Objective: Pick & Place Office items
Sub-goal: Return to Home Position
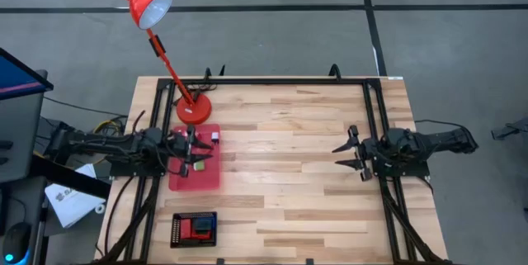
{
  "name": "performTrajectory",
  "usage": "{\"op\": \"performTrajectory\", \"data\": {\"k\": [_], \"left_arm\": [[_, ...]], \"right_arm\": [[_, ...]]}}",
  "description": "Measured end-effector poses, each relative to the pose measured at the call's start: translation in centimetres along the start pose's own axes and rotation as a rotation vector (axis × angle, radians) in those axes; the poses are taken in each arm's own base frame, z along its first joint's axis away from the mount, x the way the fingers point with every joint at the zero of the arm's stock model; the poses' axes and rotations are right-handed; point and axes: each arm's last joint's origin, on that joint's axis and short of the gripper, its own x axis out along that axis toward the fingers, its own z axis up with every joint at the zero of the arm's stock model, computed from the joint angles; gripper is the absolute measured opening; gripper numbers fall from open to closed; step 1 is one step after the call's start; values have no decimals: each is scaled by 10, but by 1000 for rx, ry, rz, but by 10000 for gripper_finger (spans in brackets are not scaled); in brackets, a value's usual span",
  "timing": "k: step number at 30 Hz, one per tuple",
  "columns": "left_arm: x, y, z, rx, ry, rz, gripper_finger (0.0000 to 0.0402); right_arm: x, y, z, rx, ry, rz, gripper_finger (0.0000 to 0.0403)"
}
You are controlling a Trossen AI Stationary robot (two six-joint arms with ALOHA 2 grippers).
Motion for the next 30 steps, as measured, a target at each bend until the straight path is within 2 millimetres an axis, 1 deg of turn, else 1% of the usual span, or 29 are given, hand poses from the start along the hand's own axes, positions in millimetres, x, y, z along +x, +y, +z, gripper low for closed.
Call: {"op": "performTrajectory", "data": {"k": [2, 5, 9, 14, 22, 28, 30], "left_arm": [[-2, 3, -3, -2, 25, 25, 118], [-7, 4, -3, -5, 17, -6, 117], [-13, 6, 2, -2, -47, -21, 116], [-17, 5, 5, 41, -95, -24, 118], [-13, 6, 1, 23, -30, 0, 118], [-8, 7, 0, 21, -17, -1, 116], [-7, 7, -1, 20, -1, -2, 116]], "right_arm": [[0, 1, 0, 11, -4, 12, 164], [0, 3, 1, 33, -6, 28, 164], [0, 5, 0, 53, -3, 53, 164], [-1, 9, 0, 55, -3, 97, 164], [-1, 12, 1, 59, -3, 125, 164], [-1, 11, 1, 151, -3, 123, 164], [-1, 11, 1, 134, -3, 121, 164]]}}
